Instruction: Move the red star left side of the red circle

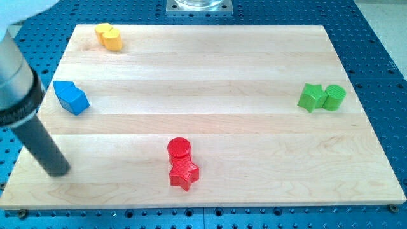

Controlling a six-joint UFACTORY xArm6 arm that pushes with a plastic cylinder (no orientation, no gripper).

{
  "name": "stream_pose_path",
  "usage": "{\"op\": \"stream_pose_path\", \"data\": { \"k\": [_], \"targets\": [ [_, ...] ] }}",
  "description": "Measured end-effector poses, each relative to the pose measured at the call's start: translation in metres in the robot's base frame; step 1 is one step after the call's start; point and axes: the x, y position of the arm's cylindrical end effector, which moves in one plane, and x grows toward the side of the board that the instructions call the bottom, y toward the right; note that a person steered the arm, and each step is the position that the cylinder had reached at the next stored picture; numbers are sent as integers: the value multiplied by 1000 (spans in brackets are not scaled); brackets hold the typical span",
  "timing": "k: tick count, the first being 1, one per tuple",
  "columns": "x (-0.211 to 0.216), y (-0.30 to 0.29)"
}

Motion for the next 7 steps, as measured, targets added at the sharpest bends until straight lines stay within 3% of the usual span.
{"op": "stream_pose_path", "data": {
  "k": [1, 4, 5, 6, 7],
  "targets": [
    [34, 13],
    [36, 126],
    [35, 209],
    [34, 293],
    [-10, 289]
  ]
}}
